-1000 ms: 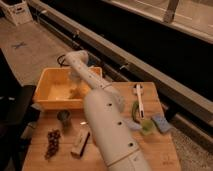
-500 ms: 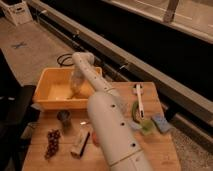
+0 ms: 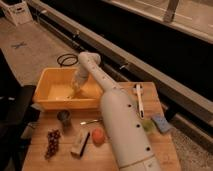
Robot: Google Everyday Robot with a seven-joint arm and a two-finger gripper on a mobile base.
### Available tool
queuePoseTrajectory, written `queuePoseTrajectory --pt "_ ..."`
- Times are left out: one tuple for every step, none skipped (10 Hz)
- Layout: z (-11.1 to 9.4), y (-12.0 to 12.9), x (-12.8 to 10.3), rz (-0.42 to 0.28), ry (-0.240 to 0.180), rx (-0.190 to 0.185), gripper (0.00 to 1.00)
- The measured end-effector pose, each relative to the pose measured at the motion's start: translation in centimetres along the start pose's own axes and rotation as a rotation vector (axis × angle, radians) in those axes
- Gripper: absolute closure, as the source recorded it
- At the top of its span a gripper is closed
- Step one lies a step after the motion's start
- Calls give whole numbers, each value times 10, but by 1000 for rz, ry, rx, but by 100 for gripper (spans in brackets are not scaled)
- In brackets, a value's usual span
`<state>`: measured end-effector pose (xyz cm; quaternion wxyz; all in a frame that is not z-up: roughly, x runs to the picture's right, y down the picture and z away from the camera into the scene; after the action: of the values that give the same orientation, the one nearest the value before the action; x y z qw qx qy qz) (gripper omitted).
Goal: Place banana in table surface
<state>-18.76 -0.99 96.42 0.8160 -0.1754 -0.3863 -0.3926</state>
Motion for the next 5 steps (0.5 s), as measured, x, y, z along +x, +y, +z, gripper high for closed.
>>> queuePoseTrajectory --pt "-13 0 1 4 10 27 100" --pt "-27 -2 0 5 20 49 100" --pt "-45 -6 -4 2 31 71 100" --pt "-64 -10 -9 -5 46 88 100" --pt "-87 -14 -14 -11 66 104 100"
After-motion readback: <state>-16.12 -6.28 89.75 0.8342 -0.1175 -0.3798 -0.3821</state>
